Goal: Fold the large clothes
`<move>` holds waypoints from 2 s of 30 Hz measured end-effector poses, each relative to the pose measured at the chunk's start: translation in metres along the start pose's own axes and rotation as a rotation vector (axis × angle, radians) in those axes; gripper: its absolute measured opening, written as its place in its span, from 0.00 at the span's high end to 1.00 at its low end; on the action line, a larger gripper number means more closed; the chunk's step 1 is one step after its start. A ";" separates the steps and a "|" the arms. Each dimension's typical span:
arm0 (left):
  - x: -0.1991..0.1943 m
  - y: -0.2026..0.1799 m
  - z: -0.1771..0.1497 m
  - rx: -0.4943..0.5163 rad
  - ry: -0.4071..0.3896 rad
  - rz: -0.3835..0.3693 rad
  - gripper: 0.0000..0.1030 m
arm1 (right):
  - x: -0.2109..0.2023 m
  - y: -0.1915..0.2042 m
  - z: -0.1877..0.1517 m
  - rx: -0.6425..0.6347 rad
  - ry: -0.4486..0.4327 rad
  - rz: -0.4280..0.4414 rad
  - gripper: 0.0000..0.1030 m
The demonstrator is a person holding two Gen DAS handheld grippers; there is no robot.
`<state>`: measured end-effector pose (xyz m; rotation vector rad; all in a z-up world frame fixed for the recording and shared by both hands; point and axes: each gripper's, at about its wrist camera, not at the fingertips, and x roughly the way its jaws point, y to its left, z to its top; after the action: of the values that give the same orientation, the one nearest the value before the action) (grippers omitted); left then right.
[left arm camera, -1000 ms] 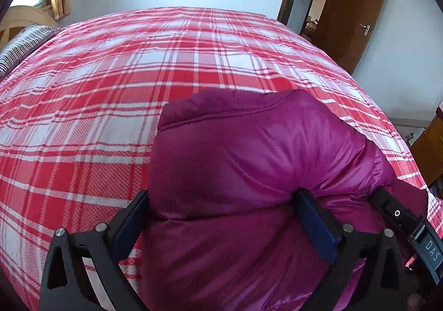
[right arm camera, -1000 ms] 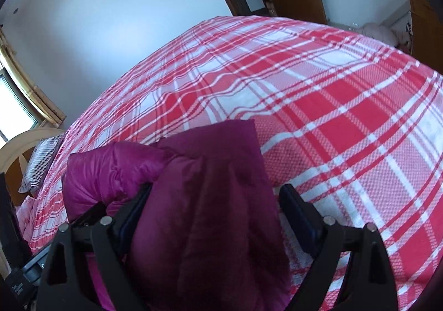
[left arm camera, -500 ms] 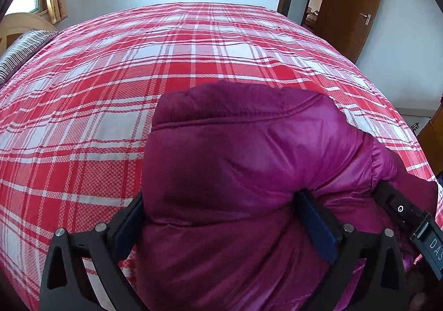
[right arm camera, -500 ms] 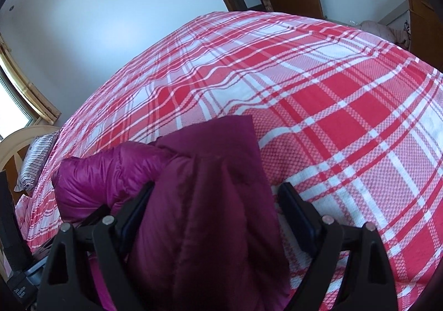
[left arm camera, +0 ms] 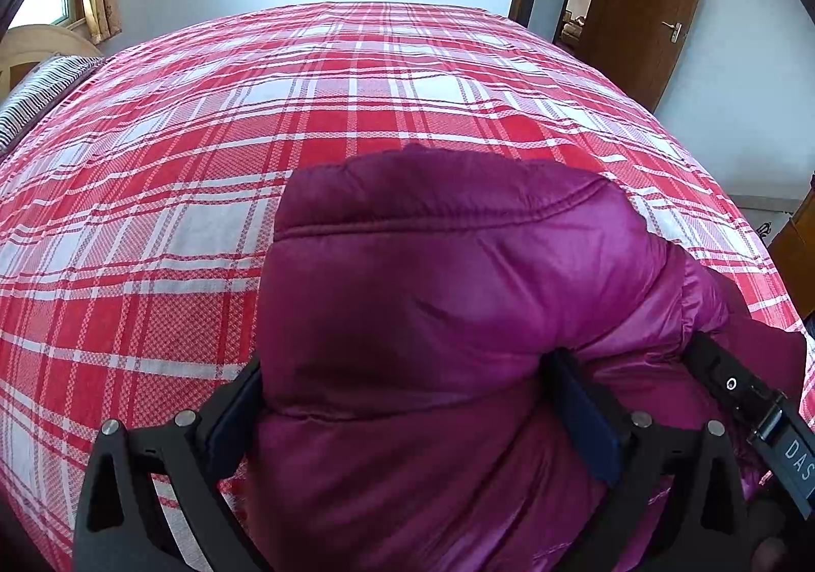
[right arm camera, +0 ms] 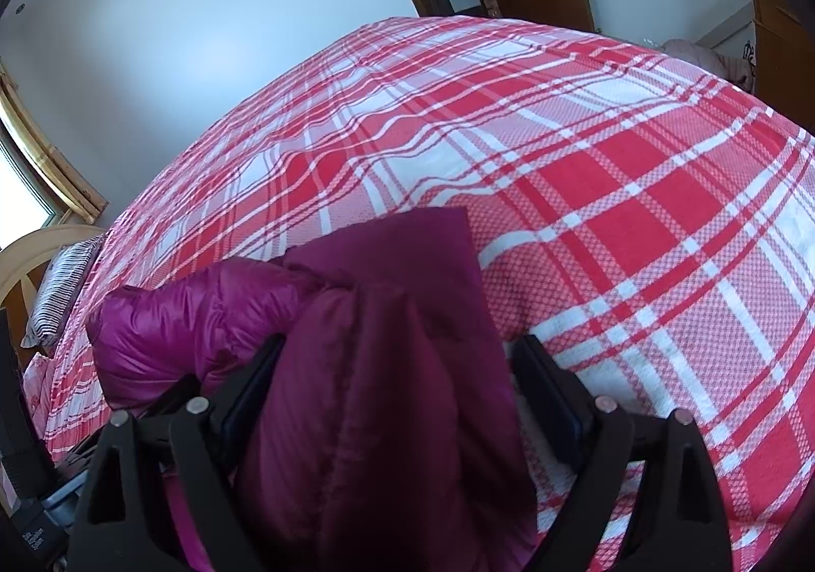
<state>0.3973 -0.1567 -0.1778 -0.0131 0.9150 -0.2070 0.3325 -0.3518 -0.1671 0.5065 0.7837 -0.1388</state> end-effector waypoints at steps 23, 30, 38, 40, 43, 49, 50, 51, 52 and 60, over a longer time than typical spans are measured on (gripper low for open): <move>0.005 0.002 0.000 -0.008 0.015 -0.028 0.01 | 0.004 -0.002 0.001 -0.009 0.009 0.007 0.09; -0.019 0.026 -0.005 -0.024 0.041 -0.239 0.01 | -0.001 -0.007 0.005 -0.020 0.039 0.078 0.06; -0.042 0.083 -0.047 -0.138 -0.031 -0.489 0.01 | -0.029 -0.036 0.002 -0.035 0.049 0.242 0.12; -0.045 0.074 -0.046 -0.104 -0.044 -0.518 0.01 | -0.019 -0.035 -0.001 -0.054 0.106 0.319 0.40; -0.051 0.053 -0.047 -0.035 -0.051 -0.575 0.10 | -0.019 -0.028 -0.004 -0.077 0.124 0.354 0.60; -0.081 0.057 -0.046 -0.042 -0.111 -0.579 0.54 | -0.038 -0.014 -0.001 -0.059 0.109 0.428 0.78; -0.090 0.060 -0.045 -0.048 -0.128 -0.589 0.55 | -0.042 -0.011 0.000 -0.056 0.106 0.444 0.78; -0.101 0.063 -0.044 -0.046 -0.151 -0.586 0.55 | -0.045 -0.005 0.001 -0.055 0.103 0.463 0.79; -0.109 0.065 -0.044 -0.039 -0.171 -0.575 0.55 | -0.048 0.002 0.003 -0.061 0.100 0.481 0.79; -0.177 0.118 -0.052 -0.053 -0.304 -0.428 0.58 | -0.056 0.096 -0.004 -0.178 0.126 0.609 0.79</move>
<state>0.2724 -0.0044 -0.0824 -0.2843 0.6046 -0.5628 0.3194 -0.2701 -0.0926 0.5668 0.7256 0.5273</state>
